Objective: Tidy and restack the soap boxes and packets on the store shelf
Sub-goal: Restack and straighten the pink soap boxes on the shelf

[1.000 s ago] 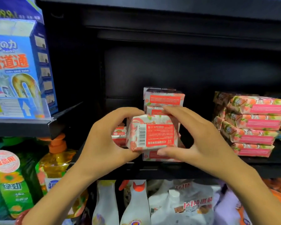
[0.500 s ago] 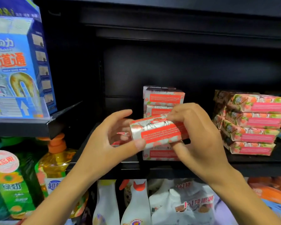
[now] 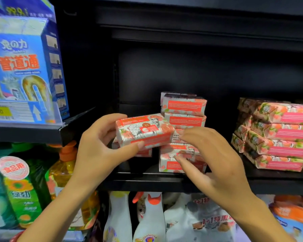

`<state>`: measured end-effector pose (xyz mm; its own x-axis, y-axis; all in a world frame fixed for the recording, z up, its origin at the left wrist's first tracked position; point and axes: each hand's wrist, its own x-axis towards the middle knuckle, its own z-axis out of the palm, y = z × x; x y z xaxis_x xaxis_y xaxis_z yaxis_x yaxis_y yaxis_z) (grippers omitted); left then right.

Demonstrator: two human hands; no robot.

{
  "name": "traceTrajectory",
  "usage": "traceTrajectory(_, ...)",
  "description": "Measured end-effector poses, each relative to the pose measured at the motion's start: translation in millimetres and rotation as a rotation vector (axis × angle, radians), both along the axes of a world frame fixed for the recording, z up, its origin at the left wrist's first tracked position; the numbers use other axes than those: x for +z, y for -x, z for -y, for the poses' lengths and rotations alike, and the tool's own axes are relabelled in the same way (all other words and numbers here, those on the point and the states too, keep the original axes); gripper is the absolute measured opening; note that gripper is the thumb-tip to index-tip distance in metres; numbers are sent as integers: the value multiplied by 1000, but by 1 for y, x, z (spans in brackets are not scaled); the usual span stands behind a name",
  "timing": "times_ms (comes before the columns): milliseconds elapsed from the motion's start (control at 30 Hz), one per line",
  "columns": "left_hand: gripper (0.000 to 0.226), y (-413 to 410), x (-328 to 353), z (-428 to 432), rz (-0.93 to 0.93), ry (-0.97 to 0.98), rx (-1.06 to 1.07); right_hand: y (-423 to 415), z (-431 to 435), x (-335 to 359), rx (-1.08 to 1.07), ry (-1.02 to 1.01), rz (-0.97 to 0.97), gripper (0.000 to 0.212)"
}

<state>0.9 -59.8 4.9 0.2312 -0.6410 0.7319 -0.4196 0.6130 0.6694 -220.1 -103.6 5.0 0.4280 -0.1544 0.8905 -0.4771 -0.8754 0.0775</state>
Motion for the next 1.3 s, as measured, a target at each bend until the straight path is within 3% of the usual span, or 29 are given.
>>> traceTrajectory(100, 64, -5, -5, 6, -8, -3, 61, 1, -3, -11, 42, -113, -95, 18)
traceTrajectory(200, 57, -9, -10, 11, 13, -26, 114, -4, -4, -28, -21, -204, -275, 22)
traceTrajectory(300, 63, -13, -12, 20, 41, -90, 163, -9, -6, -40, -114, -154, -329, 28)
traceTrajectory(533, 62, -22, -13, 29, 184, -234, 229, -17, -10, -49, -119, -99, -220, 28)
traceTrajectory(700, 40, -21, -13, 24, 302, -186, 303, -16, -11, -48, -117, -138, -208, 27)
traceTrajectory(933, 37, -13, -18, 27, 409, -92, 490, -17, -10, -49, -101, -204, -202, 26)
traceTrajectory(1167, 39, -7, -18, 21, 521, -117, 612, -16, -12, -52, -104, -245, -219, 23)
traceTrajectory(1300, 24, 6, -31, 3, 665, 54, 577, -7, -12, -48, -10, -306, 1, 12)
